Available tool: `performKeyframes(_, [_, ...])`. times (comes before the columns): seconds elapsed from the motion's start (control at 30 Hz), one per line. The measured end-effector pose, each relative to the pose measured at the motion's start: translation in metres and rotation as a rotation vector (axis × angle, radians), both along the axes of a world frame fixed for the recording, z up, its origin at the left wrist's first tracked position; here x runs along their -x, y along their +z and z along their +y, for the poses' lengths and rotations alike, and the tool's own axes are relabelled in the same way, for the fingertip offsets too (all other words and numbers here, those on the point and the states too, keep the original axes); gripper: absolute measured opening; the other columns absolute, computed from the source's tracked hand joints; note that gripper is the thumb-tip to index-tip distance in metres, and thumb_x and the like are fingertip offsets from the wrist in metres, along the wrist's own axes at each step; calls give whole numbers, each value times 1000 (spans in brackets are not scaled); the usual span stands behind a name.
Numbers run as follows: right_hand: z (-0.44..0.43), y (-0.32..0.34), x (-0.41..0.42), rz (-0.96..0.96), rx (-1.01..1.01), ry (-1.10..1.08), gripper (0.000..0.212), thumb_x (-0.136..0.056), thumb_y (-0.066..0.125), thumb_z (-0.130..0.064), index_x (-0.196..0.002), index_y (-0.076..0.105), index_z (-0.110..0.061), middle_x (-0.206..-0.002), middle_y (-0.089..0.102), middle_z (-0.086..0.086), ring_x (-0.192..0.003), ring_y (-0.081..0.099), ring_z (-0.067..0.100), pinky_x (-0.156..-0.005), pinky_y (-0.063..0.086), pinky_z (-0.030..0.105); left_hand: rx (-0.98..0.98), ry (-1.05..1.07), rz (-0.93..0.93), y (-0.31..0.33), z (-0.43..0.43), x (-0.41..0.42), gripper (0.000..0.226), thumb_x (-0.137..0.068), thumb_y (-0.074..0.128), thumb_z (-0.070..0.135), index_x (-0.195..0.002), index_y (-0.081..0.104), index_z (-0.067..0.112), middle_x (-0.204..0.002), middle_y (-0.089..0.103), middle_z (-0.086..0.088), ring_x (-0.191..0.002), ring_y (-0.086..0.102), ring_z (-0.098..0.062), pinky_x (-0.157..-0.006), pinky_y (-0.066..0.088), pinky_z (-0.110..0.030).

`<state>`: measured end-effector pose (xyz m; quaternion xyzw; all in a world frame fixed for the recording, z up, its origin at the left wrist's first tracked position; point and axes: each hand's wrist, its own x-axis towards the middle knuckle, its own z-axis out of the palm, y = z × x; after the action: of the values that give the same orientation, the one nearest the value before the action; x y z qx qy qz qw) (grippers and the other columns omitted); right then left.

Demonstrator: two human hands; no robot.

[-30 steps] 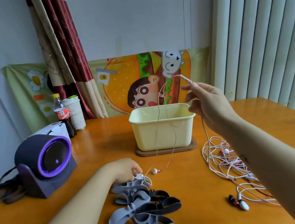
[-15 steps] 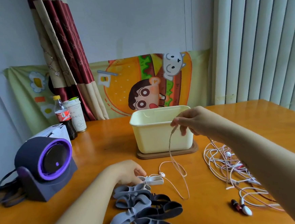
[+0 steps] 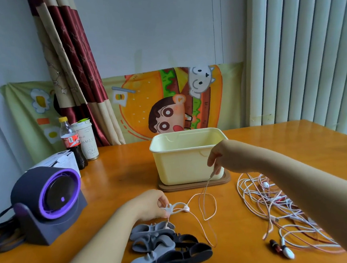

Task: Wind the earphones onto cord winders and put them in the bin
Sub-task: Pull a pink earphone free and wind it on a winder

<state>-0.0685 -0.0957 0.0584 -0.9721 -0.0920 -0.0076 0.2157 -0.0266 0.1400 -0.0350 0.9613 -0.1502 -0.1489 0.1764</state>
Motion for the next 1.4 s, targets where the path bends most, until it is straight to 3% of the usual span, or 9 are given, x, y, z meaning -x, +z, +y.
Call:
performKeyframes(0.1, [2,0,2,9,59,32,26,-96,54,-28,-105,69,-9,-86,67,-1,-74,61,8,-67,47,14,70,75,-50,4,5,0,34,-89,69,28,-120,57,23,-112,57,5,-97,55,-9,-70,42,-14])
performKeyframes(0.17, [2,1,5,12,193,94,32,-90,61,-37,-108,69,-11,-94,70,-1,-82,63,11,-74,51,18,189,121,-92,13,6,0,41,-89,69,22,-128,56,23,-118,61,1,-99,57,-9,-76,45,-18])
performKeyframes(0.27, [4,7,6,-8,308,159,30,-87,66,-31,-111,69,-13,-104,71,2,-91,65,14,-81,52,20,465,117,-116,36,1,8,37,-88,69,14,-122,60,27,-110,68,2,-88,67,-9,-84,55,-26])
performKeyframes(0.47, [9,43,-3,-169,152,267,17,-88,66,-22,-102,71,-14,-95,71,-2,-85,67,14,-78,55,24,792,47,-20,70,-27,18,26,-94,61,12,-121,60,15,-105,70,-2,-85,69,-10,-84,58,-31])
performKeyframes(0.6, [13,54,-5,-269,79,306,15,-91,61,-15,-103,69,-13,-88,69,-6,-66,65,-1,-62,51,10,877,7,-57,75,-40,21,31,-95,57,7,-123,54,22,-106,70,1,-77,66,-7,-68,54,-21])
performKeyframes(0.7, [15,55,-6,-407,115,309,20,-92,58,-16,-107,71,-17,-99,71,-5,-74,58,-2,-63,44,5,899,-5,-78,78,-46,24,31,-99,50,6,-124,53,25,-114,68,-4,-73,56,-7,-64,51,-19])
performKeyframes(0.93, [24,68,-6,-553,73,291,18,-85,69,-22,-101,74,-18,-95,73,-6,-81,65,6,-77,55,24,926,-38,-123,97,-50,26,38,-100,53,15,-132,49,33,-131,53,0,-81,50,-8,-70,44,-25])
performKeyframes(1.2, [25,92,-7,-669,-5,241,15,-91,61,-17,-102,70,-15,-103,71,-3,-89,65,9,-81,54,27,947,-115,-325,126,-54,26,23,-100,49,21,-104,59,42,-101,61,15,-56,42,-2,-60,43,-16])
performKeyframes(1.4, [22,110,-10,-776,-185,100,15,-92,59,-15,-102,69,-13,-90,61,-11,-82,57,3,-67,41,5,902,-105,-396,138,-53,25,21,-98,55,20,-103,66,38,-87,56,16,-49,44,6,-56,40,-11])
